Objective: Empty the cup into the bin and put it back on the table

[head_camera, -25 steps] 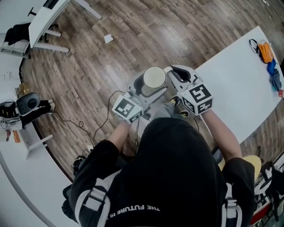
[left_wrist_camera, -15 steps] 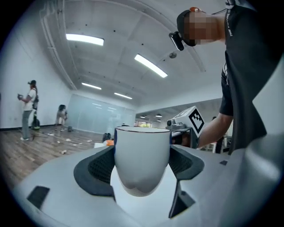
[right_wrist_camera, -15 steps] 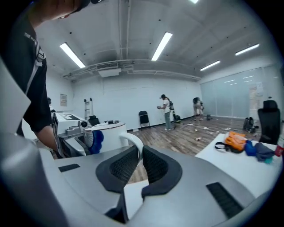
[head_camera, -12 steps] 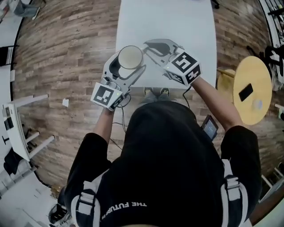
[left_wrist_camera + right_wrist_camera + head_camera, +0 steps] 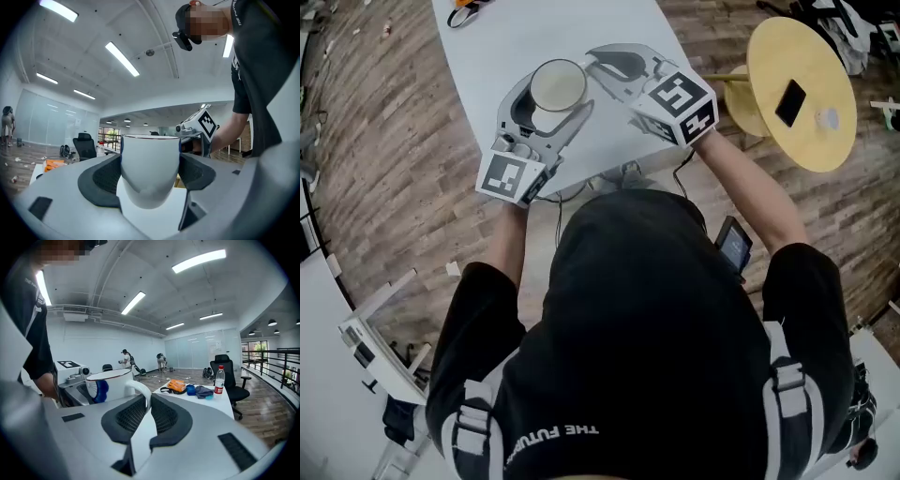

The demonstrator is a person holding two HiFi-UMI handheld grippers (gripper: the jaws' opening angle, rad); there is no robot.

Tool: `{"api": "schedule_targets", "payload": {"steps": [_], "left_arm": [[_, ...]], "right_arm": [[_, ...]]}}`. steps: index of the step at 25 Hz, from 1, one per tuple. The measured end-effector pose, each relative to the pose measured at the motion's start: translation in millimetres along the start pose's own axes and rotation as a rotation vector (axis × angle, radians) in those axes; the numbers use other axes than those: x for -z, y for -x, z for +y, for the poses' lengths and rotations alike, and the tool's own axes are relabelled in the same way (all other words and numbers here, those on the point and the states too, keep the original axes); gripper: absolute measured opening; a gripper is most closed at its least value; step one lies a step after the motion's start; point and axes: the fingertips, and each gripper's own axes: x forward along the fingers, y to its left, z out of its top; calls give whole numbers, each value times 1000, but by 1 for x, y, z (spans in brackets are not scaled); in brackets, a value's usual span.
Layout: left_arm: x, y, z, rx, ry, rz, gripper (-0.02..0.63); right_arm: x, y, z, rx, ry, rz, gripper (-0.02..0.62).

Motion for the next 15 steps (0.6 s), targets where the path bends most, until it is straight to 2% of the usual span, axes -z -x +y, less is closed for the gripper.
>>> {"api": "schedule_targets", "payload": {"steps": [6,12,15], "left_arm": [[33,-30,-5,44,-24,63,371],[123,-57,36,66,-26,214,371],[172,-68,55,81,-11,262,371]], "right_arm": [[38,6,-29,38,-51,22,44],[116,-43,-67,67,-97,105,44],[159,-68,-86,82,-123,140,44]]}}
